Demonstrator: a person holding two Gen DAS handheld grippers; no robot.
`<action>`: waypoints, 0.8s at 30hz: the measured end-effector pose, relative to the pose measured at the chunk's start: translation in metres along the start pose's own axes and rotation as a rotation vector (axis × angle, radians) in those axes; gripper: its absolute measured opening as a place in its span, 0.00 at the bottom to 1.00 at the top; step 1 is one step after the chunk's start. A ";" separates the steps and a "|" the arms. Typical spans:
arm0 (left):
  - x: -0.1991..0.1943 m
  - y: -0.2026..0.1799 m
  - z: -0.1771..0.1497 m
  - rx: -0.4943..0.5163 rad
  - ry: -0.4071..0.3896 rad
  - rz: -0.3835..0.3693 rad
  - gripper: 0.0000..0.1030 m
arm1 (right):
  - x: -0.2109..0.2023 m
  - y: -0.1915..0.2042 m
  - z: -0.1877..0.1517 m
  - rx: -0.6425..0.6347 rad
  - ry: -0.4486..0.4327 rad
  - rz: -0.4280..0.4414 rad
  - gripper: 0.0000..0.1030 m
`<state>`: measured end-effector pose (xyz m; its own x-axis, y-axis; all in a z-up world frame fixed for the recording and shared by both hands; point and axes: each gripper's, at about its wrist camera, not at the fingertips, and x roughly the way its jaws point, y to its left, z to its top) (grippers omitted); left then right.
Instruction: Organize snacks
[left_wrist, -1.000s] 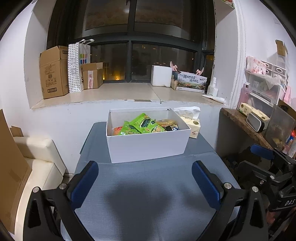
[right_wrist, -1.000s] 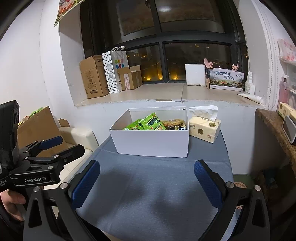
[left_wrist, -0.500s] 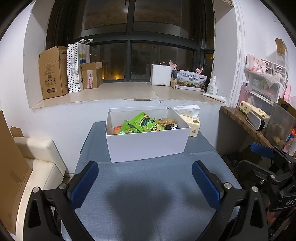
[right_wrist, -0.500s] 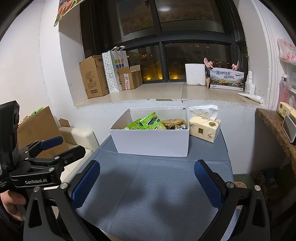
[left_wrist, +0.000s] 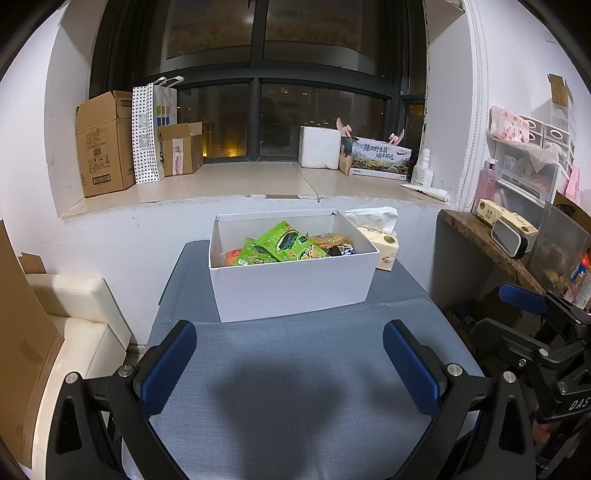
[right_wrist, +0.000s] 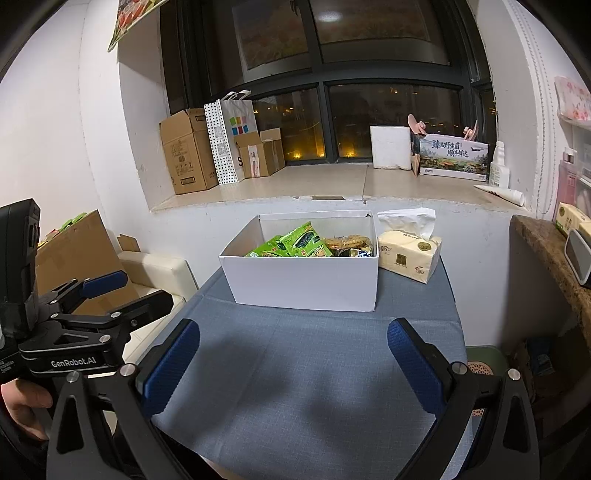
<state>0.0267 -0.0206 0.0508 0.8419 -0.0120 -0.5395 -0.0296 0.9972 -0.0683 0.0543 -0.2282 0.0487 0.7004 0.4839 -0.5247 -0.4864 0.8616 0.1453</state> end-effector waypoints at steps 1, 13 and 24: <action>0.000 0.000 0.000 -0.001 0.000 -0.001 1.00 | 0.000 0.000 0.000 0.000 0.000 0.000 1.00; 0.001 -0.001 -0.001 -0.001 0.001 0.000 1.00 | 0.001 0.000 -0.001 0.000 0.003 0.000 1.00; 0.001 -0.001 0.000 0.001 0.006 -0.004 1.00 | 0.000 -0.001 -0.002 -0.001 0.006 0.002 1.00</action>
<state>0.0272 -0.0216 0.0503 0.8388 -0.0166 -0.5442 -0.0257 0.9972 -0.0701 0.0536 -0.2291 0.0467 0.6967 0.4844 -0.5292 -0.4881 0.8606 0.1452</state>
